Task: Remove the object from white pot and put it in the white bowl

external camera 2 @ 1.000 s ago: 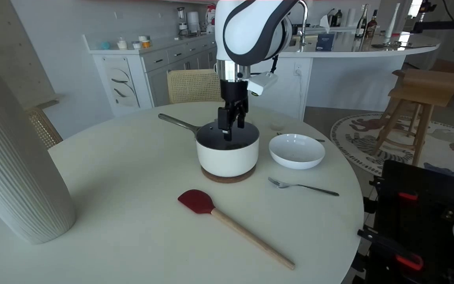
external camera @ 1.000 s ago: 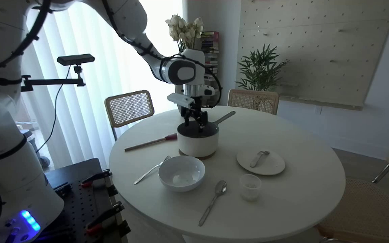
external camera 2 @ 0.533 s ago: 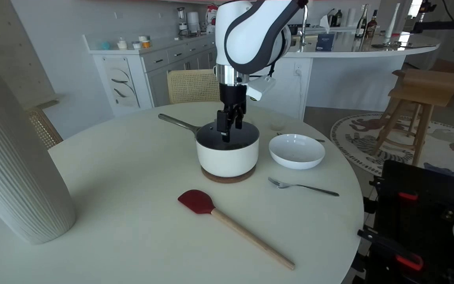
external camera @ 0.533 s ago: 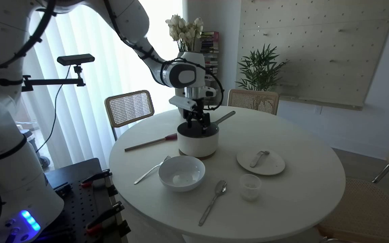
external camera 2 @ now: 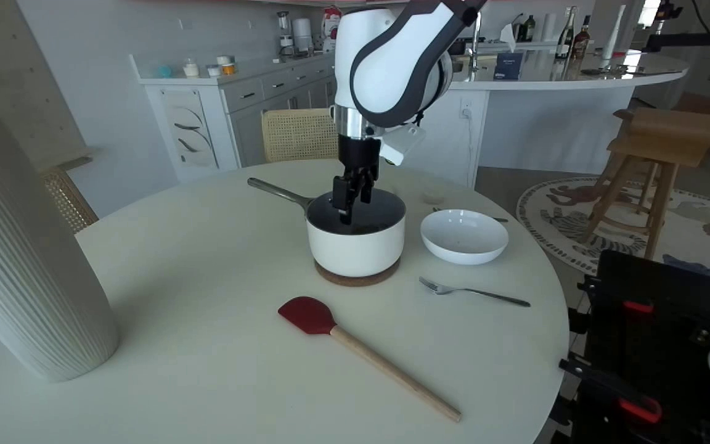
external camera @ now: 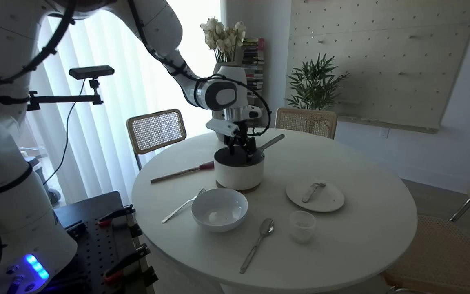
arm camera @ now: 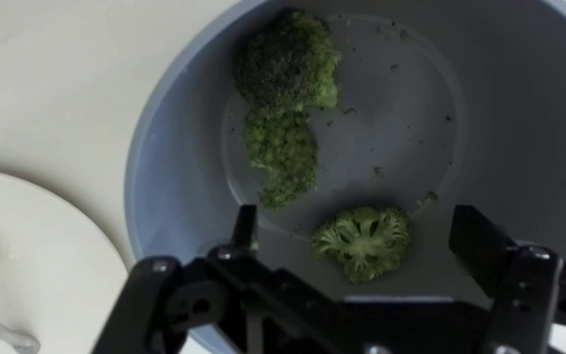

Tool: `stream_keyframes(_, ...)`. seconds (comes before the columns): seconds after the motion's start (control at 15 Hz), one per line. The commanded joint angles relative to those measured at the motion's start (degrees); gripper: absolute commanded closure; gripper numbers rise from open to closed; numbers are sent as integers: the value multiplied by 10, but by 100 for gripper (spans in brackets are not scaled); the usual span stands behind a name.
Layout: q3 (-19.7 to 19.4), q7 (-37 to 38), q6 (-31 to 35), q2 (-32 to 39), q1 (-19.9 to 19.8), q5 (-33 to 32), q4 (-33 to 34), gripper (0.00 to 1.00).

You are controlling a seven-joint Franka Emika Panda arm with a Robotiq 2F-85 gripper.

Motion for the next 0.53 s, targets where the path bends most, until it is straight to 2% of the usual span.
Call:
stream_keyframes(0.0, -16, 34, 25, 11, 19, -31, 8, 0)
stream_keyframes(0.47, -32, 70, 52, 35, 37, -67, 17, 0)
